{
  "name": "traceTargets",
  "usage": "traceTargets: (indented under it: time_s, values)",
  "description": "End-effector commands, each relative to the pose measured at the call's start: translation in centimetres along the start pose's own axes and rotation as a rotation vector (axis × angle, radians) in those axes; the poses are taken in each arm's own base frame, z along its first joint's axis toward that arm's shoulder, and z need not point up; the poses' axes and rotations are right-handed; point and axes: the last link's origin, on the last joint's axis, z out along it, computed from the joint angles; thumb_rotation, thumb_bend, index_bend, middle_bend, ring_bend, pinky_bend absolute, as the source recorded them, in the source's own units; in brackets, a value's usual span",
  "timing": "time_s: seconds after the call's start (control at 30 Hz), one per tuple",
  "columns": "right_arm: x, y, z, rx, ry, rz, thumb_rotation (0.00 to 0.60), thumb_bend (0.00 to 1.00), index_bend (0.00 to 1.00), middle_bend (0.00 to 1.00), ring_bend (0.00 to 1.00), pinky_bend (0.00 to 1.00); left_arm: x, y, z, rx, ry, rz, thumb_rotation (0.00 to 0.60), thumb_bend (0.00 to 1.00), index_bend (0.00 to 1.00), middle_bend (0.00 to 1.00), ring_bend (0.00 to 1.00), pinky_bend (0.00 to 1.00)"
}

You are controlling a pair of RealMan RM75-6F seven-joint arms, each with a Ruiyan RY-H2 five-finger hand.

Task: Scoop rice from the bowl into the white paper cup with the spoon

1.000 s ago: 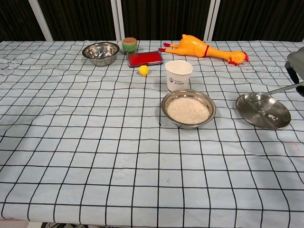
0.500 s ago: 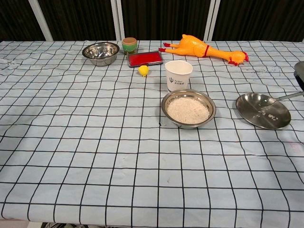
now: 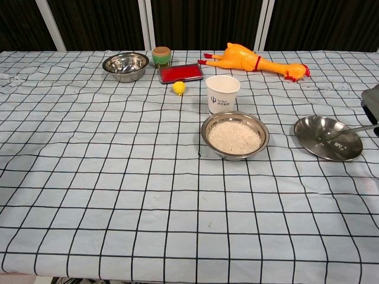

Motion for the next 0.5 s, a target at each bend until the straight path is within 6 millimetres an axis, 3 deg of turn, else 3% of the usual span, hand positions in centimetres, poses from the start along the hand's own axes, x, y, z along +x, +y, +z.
traceTargets:
  time_s: [0.03, 0.3, 0.5]
  values:
    - [-0.13, -0.05, -0.02, -0.003, -0.002, 0.001, 0.6, 0.45, 0.64, 1.0, 1.0, 1.0, 0.01, 0.0, -0.01, 0.0, -0.002, 0.0, 0.6, 0.02, 0.0, 0.0, 0.0, 0.0]
    - [-0.32, 0.09, -0.31, -0.008, -0.004, 0.001, 0.6, 0.41, 0.41, 1.0, 1.0, 1.0, 0.0, 0.05, -0.08, -0.004, -0.008, -0.003, 0.6, 0.01, 0.0, 0.0, 0.0, 0.0]
    - [-0.34, 0.27, -0.65, -0.007, -0.005, 0.004, 0.6, 0.41, 0.34, 1.0, 1.0, 1.0, 0.01, 0.07, -0.17, -0.006, -0.008, -0.006, 0.6, 0.02, 0.0, 0.0, 0.0, 0.0]
